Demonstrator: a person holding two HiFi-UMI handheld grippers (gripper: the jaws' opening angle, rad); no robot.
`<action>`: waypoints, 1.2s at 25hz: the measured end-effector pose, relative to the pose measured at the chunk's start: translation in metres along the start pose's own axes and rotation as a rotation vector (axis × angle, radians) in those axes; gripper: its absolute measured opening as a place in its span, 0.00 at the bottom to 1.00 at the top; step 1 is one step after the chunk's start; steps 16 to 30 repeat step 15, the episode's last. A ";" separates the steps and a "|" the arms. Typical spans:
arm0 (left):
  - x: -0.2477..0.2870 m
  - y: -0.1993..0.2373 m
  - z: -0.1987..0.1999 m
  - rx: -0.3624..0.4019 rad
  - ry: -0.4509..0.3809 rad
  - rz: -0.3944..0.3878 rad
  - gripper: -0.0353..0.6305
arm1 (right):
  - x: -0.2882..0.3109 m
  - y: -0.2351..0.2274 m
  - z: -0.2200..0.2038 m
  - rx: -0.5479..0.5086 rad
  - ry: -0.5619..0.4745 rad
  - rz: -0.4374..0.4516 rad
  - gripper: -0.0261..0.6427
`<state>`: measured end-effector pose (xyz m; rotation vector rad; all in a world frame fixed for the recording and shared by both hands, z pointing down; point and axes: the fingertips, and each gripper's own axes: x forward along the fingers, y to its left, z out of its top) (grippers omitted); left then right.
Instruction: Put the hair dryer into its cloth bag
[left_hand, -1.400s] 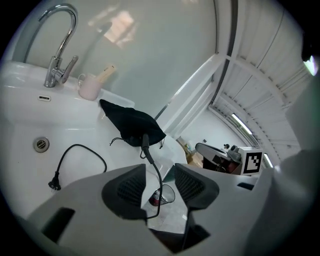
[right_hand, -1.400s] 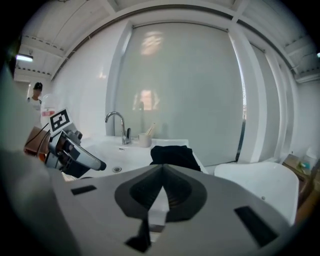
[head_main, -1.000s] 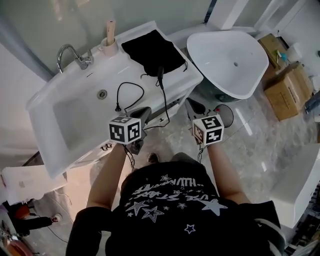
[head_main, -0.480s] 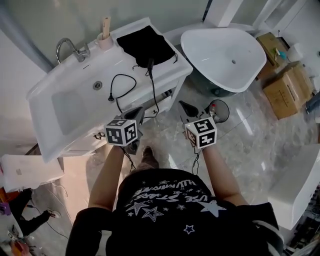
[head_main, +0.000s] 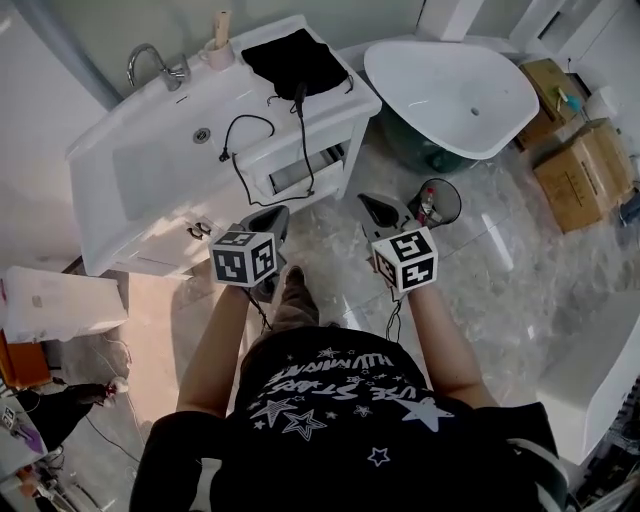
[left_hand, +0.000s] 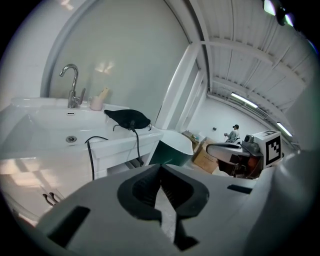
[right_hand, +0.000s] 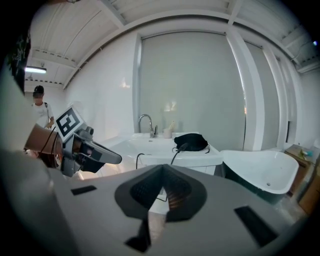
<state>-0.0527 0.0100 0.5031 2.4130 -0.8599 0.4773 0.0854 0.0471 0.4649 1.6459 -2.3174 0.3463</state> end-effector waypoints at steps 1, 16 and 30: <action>-0.005 -0.006 -0.006 0.006 0.002 0.003 0.06 | -0.007 0.004 -0.003 0.000 0.001 0.004 0.05; -0.055 -0.074 -0.067 -0.021 -0.008 0.049 0.06 | -0.088 0.033 -0.041 0.018 0.002 0.040 0.05; -0.055 -0.074 -0.067 -0.021 -0.008 0.049 0.06 | -0.088 0.033 -0.041 0.018 0.002 0.040 0.05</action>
